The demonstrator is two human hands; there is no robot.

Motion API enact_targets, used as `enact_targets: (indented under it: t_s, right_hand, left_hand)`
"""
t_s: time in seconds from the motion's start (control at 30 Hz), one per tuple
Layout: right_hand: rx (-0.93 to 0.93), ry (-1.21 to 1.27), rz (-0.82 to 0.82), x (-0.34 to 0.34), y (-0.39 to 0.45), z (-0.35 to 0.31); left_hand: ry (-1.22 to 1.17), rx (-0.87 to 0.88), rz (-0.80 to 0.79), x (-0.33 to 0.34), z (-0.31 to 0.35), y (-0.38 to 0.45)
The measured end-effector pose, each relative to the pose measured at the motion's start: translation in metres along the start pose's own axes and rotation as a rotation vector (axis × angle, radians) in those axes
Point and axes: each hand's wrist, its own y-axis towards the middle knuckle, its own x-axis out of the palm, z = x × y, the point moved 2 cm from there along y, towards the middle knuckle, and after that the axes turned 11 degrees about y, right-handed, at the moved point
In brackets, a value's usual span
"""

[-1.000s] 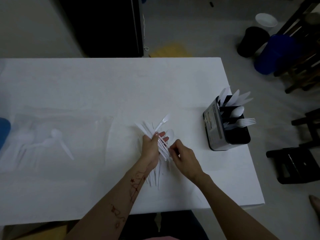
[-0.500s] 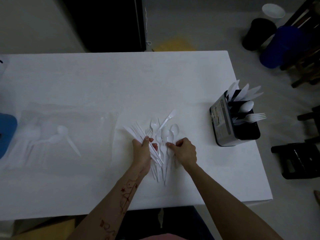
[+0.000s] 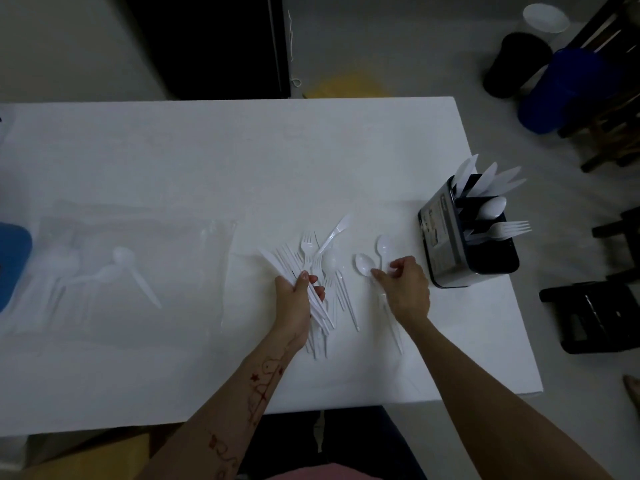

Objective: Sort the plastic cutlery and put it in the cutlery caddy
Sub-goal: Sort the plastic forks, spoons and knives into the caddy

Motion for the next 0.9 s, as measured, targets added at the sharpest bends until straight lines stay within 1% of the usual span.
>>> enact_targets:
  t_s: [0.07, 0.13, 0.17, 0.2, 0.3, 0.43, 0.5, 0.57, 0.63, 0.67, 0.8, 0.9]
  right_hand:
    - [-0.160, -0.161, -0.029, 0.002, -0.011, 0.000]
    - [-0.298, -0.297, -0.147, 0.006, -0.021, 0.004]
    - [-0.336, -0.322, -0.187, 0.008, -0.023, 0.006]
    - [-0.350, -0.313, -0.194, 0.008, -0.022, 0.006]
    - [-0.345, -0.259, -0.134, 0.008, -0.012, -0.001]
    - [-0.372, -0.294, -0.091, 0.006, -0.002, -0.014]
    - [-0.407, -0.340, -0.129, 0.007, -0.009, -0.020]
    - [-0.371, -0.420, -0.255, 0.013, -0.020, -0.023]
    - [-0.278, -0.475, -0.365, 0.020, -0.032, -0.019]
    - [-0.230, -0.464, -0.382, 0.022, -0.036, -0.016]
    - [-0.024, -0.309, -0.344, 0.023, -0.035, -0.008]
    - [0.032, -0.279, -0.351, 0.020, -0.029, -0.005]
  left_hand:
    - [-0.010, 0.001, 0.004, 0.000, 0.000, 0.000]
    - [-0.006, 0.010, 0.001, 0.001, 0.000, -0.002]
    - [-0.004, 0.016, -0.001, 0.001, 0.000, -0.002]
    - [-0.005, 0.021, -0.003, 0.001, -0.001, -0.002]
    - [-0.005, 0.026, -0.001, 0.001, -0.002, -0.003]
    - [0.001, 0.026, 0.011, 0.000, -0.001, -0.003]
    - [0.006, 0.027, 0.013, 0.000, -0.002, -0.003]
    - [0.012, 0.032, 0.019, 0.000, -0.004, -0.002]
    - [0.022, 0.033, 0.022, -0.001, -0.006, 0.000]
    - [0.031, 0.032, 0.020, -0.001, -0.007, 0.001]
    - [0.040, 0.026, -0.026, 0.001, -0.007, 0.001]
    - [0.030, 0.018, -0.065, 0.004, -0.006, 0.000]
